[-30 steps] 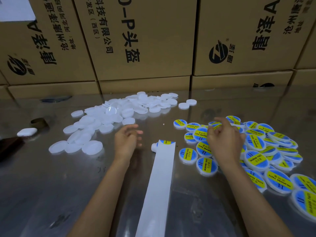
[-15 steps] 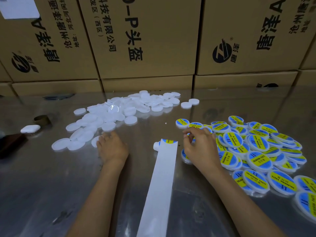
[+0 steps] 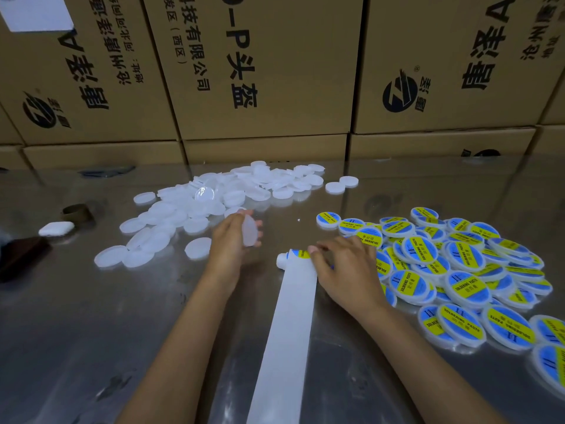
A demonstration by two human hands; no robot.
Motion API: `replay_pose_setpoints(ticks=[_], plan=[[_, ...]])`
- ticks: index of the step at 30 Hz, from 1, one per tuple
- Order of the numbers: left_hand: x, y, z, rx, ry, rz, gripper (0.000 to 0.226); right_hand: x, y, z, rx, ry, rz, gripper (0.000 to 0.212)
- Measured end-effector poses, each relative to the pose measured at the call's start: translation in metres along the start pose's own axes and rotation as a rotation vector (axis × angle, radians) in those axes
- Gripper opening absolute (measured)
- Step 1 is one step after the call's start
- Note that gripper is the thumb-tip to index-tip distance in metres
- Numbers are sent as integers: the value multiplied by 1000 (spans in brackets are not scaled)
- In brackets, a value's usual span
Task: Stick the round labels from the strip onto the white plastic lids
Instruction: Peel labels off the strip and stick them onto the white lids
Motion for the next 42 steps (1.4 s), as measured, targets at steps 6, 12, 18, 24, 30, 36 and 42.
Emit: replay_pose_setpoints(ticks=[6, 12, 18, 24, 30, 36, 42], plan=[[-14, -16, 0, 208, -223, 207, 37, -8, -3, 3, 92, 22, 118, 25], [-22, -18, -1, 135, -105, 215, 15, -2, -4, 10, 165, 108, 96, 33], [-25, -16, 9, 124, 57, 232, 15, 1, -3, 12, 183, 197, 62, 23], [-25, -15, 9, 112, -37, 242, 20, 4, -5, 18, 226, 269, -6, 20], [-25, -16, 9, 198, -278, 239, 20, 7, -4, 19, 234, 329, -14, 14], [-26, -15, 14, 192, -226, 254, 21, 10, -5, 19, 249, 325, -5, 16], [-27, -15, 16, 166, -124, 264, 24, 15, -3, 19, 169, 461, -2, 17]])
Point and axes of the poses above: each hand's wrist, its own y-axis towards the middle knuckle, its own x-axis out of the back of the hand, z = x × y, the point moved 4 cm from there along y, towards the middle knuckle, and after that the axes turned 10 degrees about -y, right-handed, at the moved point
